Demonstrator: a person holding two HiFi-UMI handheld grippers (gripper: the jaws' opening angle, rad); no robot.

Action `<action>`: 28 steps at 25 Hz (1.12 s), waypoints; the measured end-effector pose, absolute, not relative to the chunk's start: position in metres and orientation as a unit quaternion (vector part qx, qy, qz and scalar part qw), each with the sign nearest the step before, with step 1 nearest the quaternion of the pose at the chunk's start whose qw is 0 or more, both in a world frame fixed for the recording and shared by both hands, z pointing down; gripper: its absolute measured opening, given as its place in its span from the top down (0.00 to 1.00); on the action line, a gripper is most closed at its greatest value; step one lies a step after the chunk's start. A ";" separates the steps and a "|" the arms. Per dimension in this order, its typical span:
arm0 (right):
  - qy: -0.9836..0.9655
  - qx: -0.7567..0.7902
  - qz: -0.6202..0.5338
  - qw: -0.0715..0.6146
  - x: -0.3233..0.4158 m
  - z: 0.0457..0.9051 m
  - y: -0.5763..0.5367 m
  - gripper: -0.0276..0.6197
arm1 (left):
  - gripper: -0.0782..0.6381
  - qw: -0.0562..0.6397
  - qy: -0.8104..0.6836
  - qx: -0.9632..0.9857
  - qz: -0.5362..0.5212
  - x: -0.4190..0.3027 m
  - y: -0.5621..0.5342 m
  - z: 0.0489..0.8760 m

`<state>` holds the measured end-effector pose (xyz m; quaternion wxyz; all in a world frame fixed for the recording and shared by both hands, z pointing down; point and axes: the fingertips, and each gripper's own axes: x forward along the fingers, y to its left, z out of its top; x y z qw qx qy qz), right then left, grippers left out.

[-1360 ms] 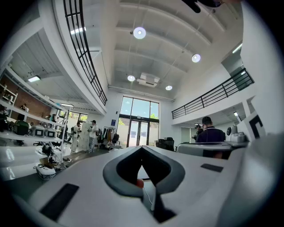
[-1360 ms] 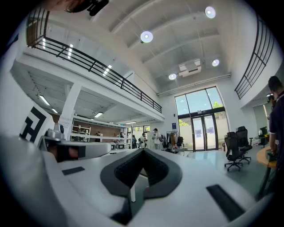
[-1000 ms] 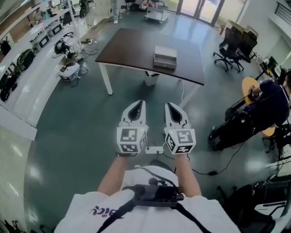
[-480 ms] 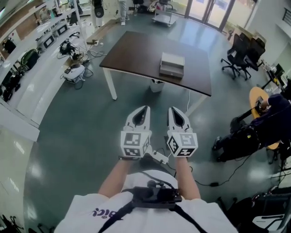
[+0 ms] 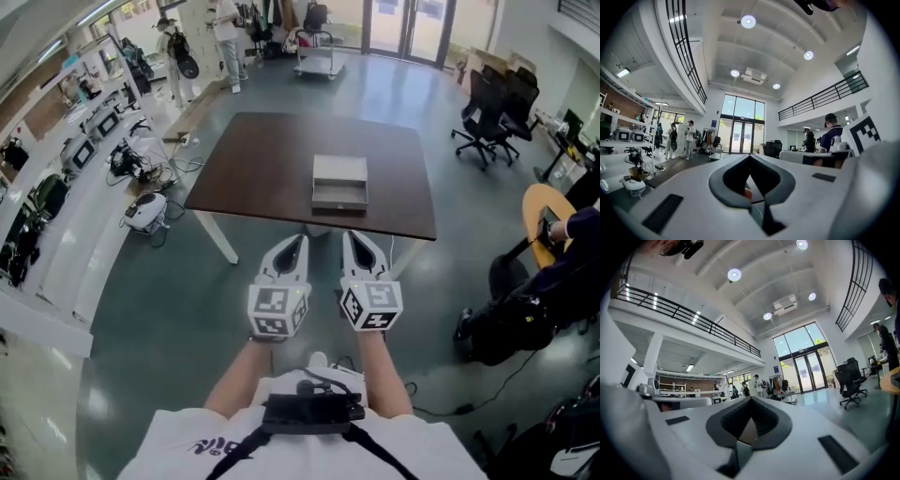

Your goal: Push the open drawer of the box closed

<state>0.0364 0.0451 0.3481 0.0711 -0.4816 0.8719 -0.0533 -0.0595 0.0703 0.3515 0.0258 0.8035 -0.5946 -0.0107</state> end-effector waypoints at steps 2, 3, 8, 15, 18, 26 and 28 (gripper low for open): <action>0.871 -0.484 -0.055 0.066 0.041 0.359 0.022 0.95 | 0.88 0.029 -0.593 0.804 -0.010 -0.054 0.045 0.359; 0.870 -0.486 -0.059 0.062 0.042 0.366 0.012 0.95 | 0.88 0.033 -0.592 0.805 -0.007 -0.052 0.035 0.364; 0.867 -0.488 -0.093 0.037 0.040 0.398 -0.024 0.95 | 0.88 0.064 -0.591 0.804 0.010 -0.055 -0.002 0.394; 0.871 -0.481 -0.097 0.020 0.030 0.418 -0.059 0.95 | 0.88 0.075 -0.586 0.807 0.015 -0.052 -0.051 0.410; 0.867 -0.488 -0.103 0.011 0.035 0.431 -0.080 0.95 | 0.88 0.079 -0.578 0.812 0.017 -0.045 -0.074 0.420; 0.851 -0.509 -0.130 -0.012 0.034 0.471 -0.150 0.95 | 0.88 0.099 -0.557 0.823 0.040 -0.053 -0.144 0.457; 0.846 -0.513 -0.140 -0.025 0.033 0.486 -0.166 0.95 | 0.88 0.104 -0.551 0.827 0.054 -0.055 -0.162 0.470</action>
